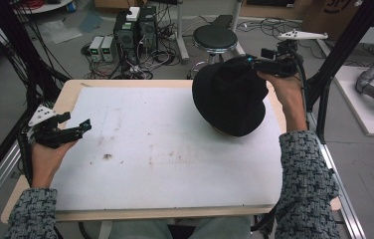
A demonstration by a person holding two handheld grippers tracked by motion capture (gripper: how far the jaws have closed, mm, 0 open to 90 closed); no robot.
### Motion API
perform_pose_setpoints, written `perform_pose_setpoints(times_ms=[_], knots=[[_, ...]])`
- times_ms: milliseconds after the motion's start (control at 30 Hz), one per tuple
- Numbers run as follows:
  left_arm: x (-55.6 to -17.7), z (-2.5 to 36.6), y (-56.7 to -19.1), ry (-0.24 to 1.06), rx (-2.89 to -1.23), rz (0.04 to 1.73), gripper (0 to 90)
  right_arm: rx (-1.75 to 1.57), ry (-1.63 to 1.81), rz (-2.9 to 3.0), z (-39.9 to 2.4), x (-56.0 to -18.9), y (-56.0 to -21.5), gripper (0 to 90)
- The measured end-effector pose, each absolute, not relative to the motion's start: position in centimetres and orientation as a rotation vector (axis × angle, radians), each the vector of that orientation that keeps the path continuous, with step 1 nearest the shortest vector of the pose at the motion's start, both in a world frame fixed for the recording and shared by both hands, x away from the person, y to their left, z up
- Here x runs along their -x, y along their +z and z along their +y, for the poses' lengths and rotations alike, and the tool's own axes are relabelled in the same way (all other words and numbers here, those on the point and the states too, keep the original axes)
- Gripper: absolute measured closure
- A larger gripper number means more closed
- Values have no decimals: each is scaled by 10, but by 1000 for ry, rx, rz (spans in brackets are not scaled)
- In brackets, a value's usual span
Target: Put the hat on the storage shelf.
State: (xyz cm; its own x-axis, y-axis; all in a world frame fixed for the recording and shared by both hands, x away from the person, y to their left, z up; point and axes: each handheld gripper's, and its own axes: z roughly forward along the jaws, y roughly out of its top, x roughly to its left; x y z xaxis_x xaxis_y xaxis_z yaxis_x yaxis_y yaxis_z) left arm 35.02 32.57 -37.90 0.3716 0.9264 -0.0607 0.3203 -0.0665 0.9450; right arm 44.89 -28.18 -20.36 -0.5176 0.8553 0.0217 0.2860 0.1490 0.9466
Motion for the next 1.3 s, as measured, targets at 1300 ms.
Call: perform_pose_setpoints(times_ms=[1300], knots=[[-352,320,-382,731,-1630,1133,163,-913,1519,1985,-282,-375,-252,122]])
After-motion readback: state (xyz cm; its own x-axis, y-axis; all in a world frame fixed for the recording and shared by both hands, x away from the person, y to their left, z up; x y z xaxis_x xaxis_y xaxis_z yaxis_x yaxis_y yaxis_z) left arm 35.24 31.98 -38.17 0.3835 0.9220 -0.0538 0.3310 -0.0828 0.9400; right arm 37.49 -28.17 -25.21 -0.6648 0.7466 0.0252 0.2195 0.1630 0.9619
